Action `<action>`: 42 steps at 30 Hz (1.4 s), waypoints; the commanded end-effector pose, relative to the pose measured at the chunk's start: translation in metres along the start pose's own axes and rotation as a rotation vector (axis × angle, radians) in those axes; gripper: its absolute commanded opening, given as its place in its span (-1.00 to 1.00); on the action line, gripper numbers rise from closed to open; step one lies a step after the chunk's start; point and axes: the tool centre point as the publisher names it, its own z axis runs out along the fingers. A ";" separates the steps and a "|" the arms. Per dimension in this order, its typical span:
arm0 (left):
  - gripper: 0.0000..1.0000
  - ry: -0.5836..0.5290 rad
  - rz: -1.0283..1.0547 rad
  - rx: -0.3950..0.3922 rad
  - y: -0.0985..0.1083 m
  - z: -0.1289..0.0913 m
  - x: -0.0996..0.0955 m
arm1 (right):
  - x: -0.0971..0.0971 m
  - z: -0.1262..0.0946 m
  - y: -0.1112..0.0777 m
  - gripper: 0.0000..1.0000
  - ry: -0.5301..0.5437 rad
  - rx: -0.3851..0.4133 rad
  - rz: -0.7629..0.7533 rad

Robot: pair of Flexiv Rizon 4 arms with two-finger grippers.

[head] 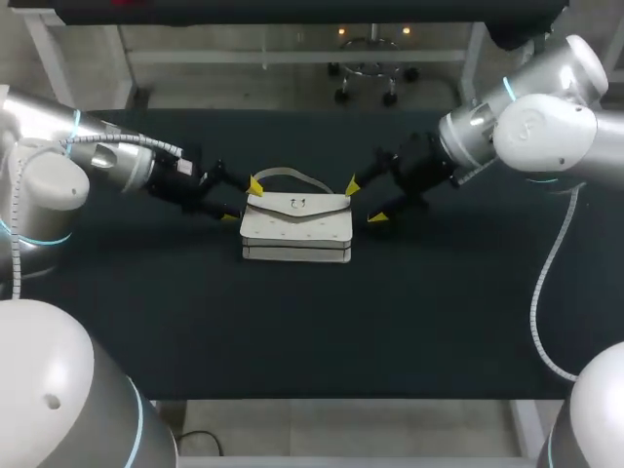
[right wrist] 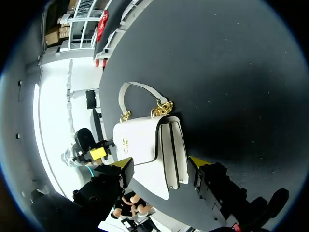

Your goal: Pick up the bag, open it, inspect its contents, close it, and place it on the opposite side

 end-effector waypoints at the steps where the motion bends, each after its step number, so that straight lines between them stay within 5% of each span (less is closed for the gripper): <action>1: 0.73 0.036 -0.007 0.006 -0.004 0.004 -0.004 | 0.000 0.012 0.004 0.47 0.009 0.001 0.005; 9: 0.40 0.066 -0.021 0.012 -0.008 0.006 -0.005 | 0.006 0.015 0.004 0.35 0.041 0.003 0.012; 17: 0.30 0.085 -0.049 0.012 -0.012 0.012 -0.011 | 0.006 0.018 0.005 -0.04 0.071 0.008 0.028; 22: -0.01 0.118 -0.066 0.006 -0.014 0.012 -0.009 | 0.006 0.021 0.005 -0.04 0.075 0.007 0.035; 31: -0.10 0.142 -0.092 -0.024 -0.013 0.023 -0.011 | 0.002 0.028 0.007 0.23 0.074 0.010 0.051; 35: -0.24 0.131 -0.105 -0.019 -0.014 0.026 -0.013 | 0.000 0.029 0.008 -0.25 0.079 0.013 0.063; 36: -0.32 0.131 -0.106 -0.019 -0.014 0.026 -0.013 | 0.000 0.029 0.007 -0.49 0.079 0.013 0.063; 37: -0.57 0.127 -0.109 -0.019 -0.014 0.027 -0.013 | 0.000 0.028 0.007 -1.00 0.081 0.012 0.062; 38: -0.95 0.124 -0.110 -0.016 -0.014 0.027 -0.013 | 0.000 0.028 0.007 -1.00 0.082 0.011 0.061; 42: -1.00 0.128 -0.111 -0.016 -0.014 0.027 -0.013 | 0.000 0.027 0.006 -1.00 0.087 0.008 0.058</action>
